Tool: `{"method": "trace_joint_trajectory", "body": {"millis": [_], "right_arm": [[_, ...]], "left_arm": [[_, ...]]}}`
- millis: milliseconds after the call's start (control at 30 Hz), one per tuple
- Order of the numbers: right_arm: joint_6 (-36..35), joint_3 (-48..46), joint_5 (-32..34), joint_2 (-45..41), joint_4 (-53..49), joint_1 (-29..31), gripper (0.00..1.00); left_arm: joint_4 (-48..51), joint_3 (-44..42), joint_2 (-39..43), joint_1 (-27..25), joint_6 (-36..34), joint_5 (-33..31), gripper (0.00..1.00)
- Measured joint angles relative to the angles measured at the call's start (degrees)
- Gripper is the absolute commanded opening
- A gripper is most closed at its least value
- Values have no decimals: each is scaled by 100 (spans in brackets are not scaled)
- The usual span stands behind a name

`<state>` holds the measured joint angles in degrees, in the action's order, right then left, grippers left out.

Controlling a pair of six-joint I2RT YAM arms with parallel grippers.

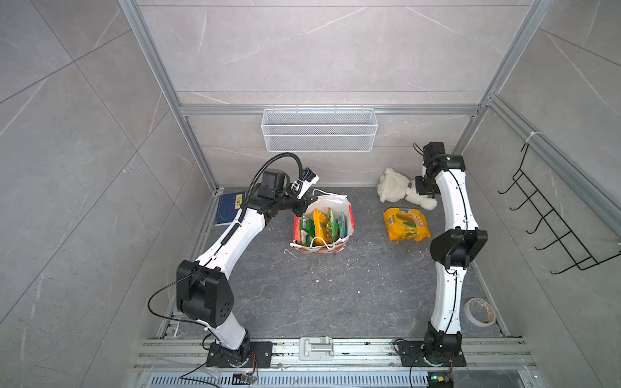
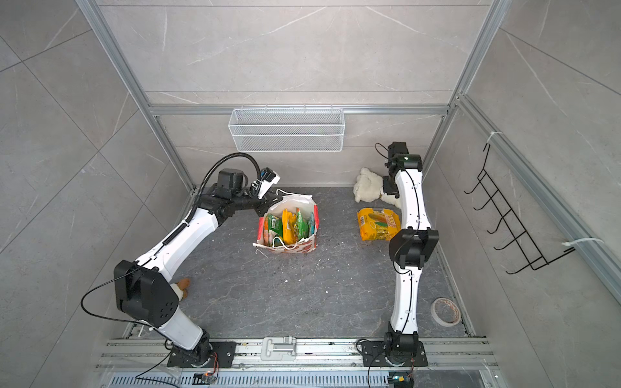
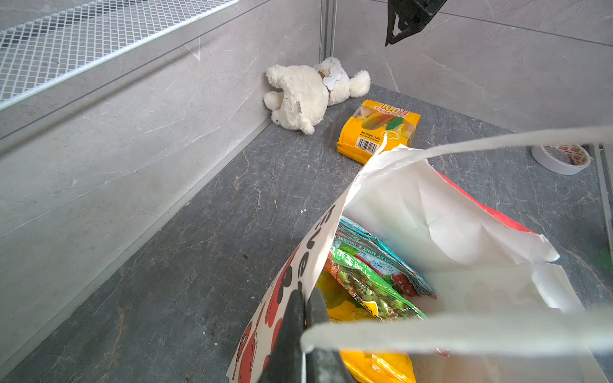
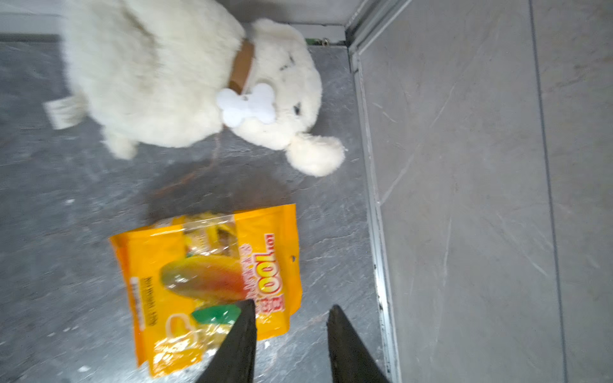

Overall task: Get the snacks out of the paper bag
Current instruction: 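Open the right gripper and raise it off the yellow pack, then move the right gripper back over the bag and lower it inside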

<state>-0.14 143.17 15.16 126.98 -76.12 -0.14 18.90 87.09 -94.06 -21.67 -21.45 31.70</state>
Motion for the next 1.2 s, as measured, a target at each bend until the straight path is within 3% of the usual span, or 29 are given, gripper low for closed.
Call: {"method": "trace_joint_trajectory", "body": {"millis": [267, 400, 633, 800, 1000, 1200], "right_arm": [[1217, -4218, -1989, -3475, 2225, 1493, 39], [1744, -5243, -2597, -4610, 3176, 2251, 37], [2221, -5641, -2815, -4780, 4017, 3585, 30], [2518, -5753, -2474, -4452, 4446, 4369, 26], [2791, -5995, -1731, -4124, 4605, 4741, 25], [2918, -6380, -968, -4094, 4572, 4717, 27]], "left_arm": [[81, -4, 2, -63, -20, 7, 0], [254, -4, 42, -125, -44, 0, 0], [520, -79, 339, -286, -116, -22, 0], [573, -258, 476, -411, -109, -42, 0], [459, -555, 717, -485, -61, -118, 0], [175, -914, 957, -509, 7, -155, 0]]}}
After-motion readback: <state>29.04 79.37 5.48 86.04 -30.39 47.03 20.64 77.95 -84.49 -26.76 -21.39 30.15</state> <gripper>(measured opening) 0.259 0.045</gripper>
